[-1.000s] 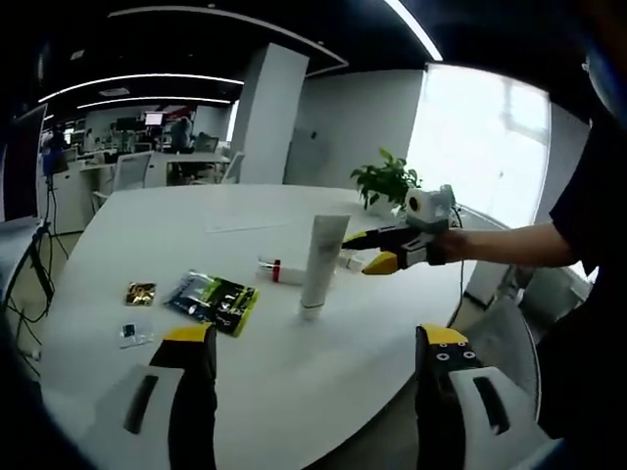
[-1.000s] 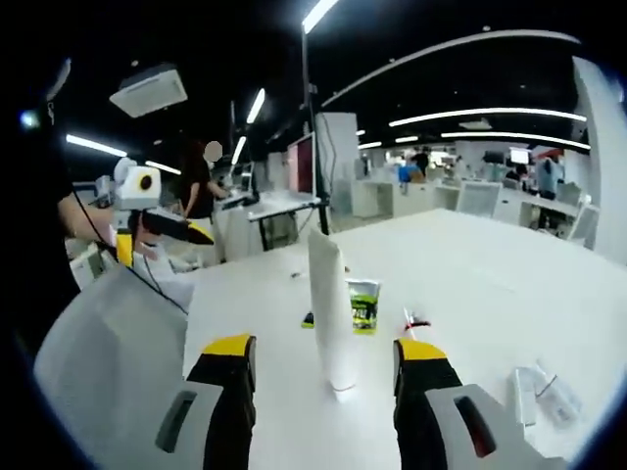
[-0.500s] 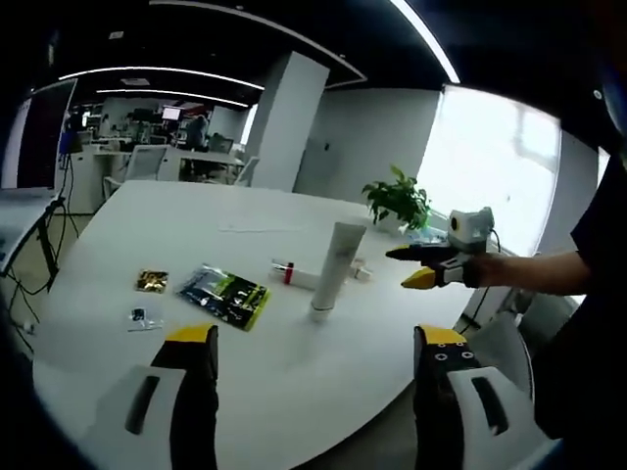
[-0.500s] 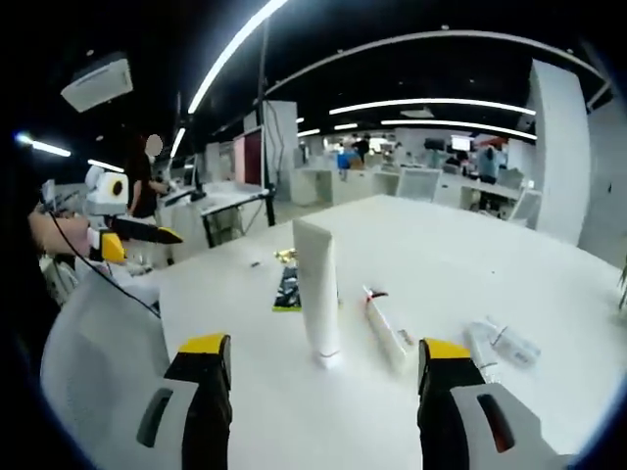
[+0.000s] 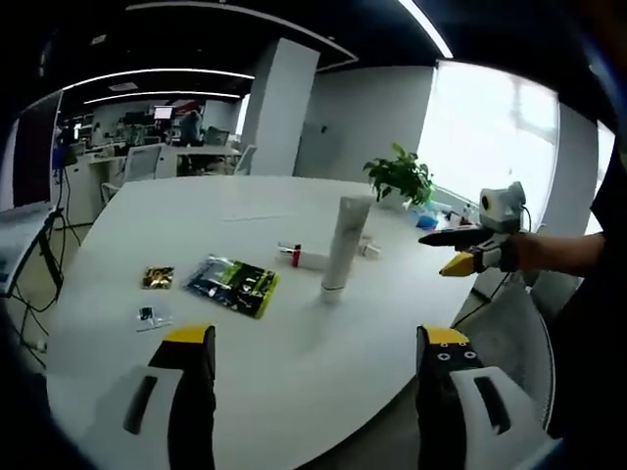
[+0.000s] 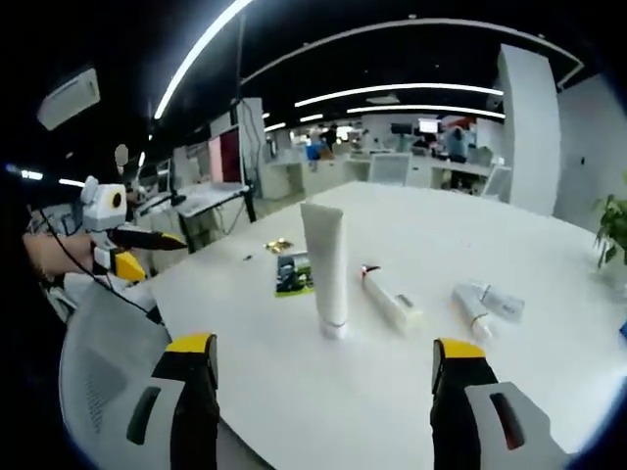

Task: Arrange the skincare products in the storage area until every visible bottle or jar stands upright without overlapping.

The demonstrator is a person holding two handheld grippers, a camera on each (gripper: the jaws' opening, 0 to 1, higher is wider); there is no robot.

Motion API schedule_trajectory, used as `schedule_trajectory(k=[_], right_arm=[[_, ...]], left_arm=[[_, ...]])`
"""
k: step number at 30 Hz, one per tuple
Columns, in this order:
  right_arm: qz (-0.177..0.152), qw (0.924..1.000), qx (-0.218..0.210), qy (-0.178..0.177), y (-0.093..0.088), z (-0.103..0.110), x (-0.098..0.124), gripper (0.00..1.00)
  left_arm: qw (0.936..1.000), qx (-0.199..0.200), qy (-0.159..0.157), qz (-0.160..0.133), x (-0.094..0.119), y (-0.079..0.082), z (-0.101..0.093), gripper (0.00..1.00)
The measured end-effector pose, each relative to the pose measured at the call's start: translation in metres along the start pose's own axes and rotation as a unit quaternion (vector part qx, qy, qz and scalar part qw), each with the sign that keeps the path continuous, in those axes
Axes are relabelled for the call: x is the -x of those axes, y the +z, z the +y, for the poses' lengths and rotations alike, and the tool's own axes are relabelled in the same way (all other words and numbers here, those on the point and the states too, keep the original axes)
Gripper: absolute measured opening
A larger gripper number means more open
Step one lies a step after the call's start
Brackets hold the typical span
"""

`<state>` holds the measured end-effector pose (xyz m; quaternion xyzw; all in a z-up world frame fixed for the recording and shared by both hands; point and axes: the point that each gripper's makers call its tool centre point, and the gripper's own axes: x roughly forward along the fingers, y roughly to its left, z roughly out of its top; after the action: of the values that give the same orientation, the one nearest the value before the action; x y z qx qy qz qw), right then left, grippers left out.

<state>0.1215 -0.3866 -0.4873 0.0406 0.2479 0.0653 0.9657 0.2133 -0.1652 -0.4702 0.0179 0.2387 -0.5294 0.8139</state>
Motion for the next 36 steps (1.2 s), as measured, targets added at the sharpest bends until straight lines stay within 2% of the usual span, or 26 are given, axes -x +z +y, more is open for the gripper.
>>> schedule_trajectory(k=[4,10,16,19,26,36], right_arm=[[0.022,0.9998,0.004,-0.002,-0.011,0.002,0.004,0.92],[0.009,0.9998,-0.011,-0.017,-0.012,-0.005,0.014,0.98],[0.013,0.9992,-0.035,-0.013,-0.023,-0.010,0.021,0.99],[0.014,0.9983,-0.055,-0.012,-0.028,-0.012,0.022,0.99],[0.016,0.9981,-0.057,-0.018,-0.029,-0.015,0.019,0.99],[0.031,0.9972,-0.065,-0.020,-0.034,-0.016,0.015,0.99]], left_arm=[[0.9999,0.014,0.009,-0.005,0.001,0.000,0.004,0.88],[0.9999,0.012,0.001,-0.003,0.003,0.000,0.007,0.90],[0.9997,0.019,-0.016,-0.002,-0.003,-0.003,-0.002,0.91],[0.9997,0.003,-0.020,0.010,-0.008,-0.007,-0.005,0.92],[0.9998,0.003,-0.013,0.012,-0.010,-0.008,-0.005,0.97],[0.9995,0.007,-0.022,0.022,-0.013,-0.014,-0.007,0.96]])
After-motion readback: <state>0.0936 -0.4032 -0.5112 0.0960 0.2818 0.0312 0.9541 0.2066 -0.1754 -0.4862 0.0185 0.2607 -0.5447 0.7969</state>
